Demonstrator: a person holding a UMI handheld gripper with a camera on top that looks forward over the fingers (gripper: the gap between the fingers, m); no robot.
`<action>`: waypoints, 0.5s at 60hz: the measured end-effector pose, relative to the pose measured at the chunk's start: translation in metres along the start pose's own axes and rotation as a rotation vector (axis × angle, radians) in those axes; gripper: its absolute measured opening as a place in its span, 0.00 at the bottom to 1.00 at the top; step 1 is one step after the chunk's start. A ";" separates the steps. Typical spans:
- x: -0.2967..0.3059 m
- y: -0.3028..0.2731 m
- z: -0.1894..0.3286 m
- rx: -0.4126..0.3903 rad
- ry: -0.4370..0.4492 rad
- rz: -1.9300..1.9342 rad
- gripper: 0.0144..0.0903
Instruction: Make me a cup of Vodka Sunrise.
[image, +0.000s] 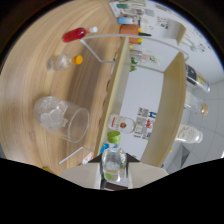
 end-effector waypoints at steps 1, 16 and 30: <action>0.004 -0.001 -0.002 0.011 0.004 0.047 0.28; 0.061 0.005 -0.028 0.208 0.025 1.018 0.28; -0.003 0.031 -0.002 0.149 -0.084 1.644 0.28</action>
